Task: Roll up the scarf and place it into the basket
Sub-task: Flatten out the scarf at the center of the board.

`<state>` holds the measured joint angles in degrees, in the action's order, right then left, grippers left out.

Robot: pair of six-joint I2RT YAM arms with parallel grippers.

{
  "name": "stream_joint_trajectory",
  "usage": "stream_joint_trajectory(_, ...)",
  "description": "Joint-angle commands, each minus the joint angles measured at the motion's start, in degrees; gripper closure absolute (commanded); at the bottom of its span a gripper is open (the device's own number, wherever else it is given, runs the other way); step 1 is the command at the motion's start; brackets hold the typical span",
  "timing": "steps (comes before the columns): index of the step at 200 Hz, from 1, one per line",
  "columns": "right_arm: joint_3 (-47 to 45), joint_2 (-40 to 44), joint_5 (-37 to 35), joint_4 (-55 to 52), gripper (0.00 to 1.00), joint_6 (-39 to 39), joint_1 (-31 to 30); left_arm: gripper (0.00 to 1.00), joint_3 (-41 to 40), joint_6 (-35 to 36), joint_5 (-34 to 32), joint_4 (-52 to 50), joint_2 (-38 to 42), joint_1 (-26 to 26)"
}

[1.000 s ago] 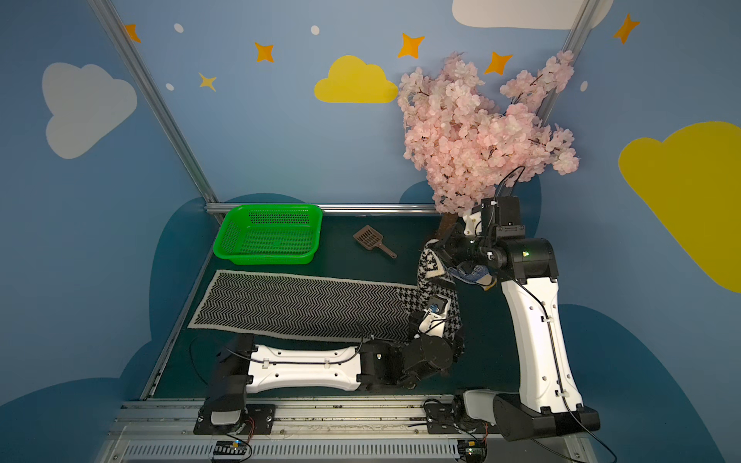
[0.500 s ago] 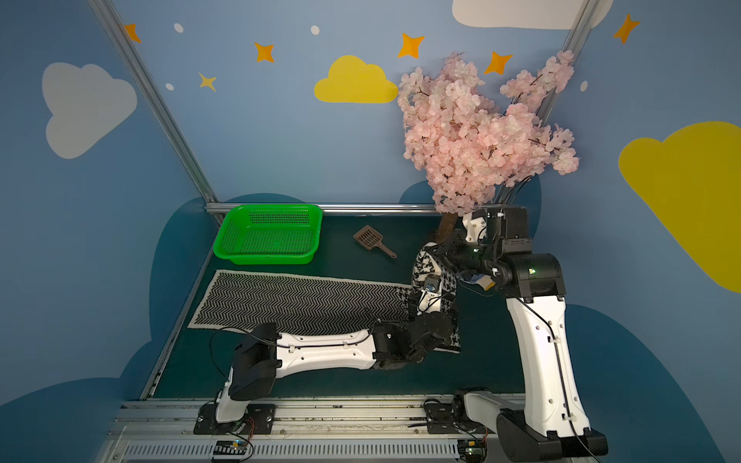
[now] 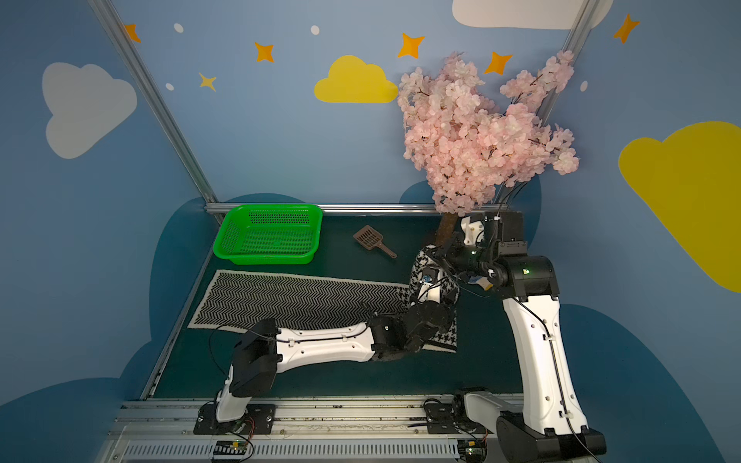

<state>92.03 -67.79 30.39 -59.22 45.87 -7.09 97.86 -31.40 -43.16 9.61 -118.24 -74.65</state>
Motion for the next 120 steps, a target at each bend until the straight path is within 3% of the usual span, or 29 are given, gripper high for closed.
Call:
stream_joint_trajectory(1,-0.01,1.13,1.07,1.98,1.00,-0.25,1.22,0.57,-1.99,-1.74,2.56,1.74,0.22,0.21)
stream_joint_trajectory(19,-0.25,0.65,1.63,2.60,1.00,-0.10,1.98,0.64,-4.38,-2.50,2.90,2.49,1.71,0.20)
stream_joint_trajectory(63,-2.59,1.23,2.19,4.73,1.00,0.85,2.17,0.68,-7.88,-1.13,1.73,5.93,4.46,1.15)
stream_joint_trajectory(96,-3.52,1.61,2.47,4.77,1.00,0.17,2.59,0.54,-7.49,-0.33,3.40,6.68,5.16,2.37)
stream_joint_trajectory(120,-3.85,1.70,2.55,4.86,1.00,-0.08,2.95,0.54,-7.69,0.87,3.34,7.05,5.90,2.42)
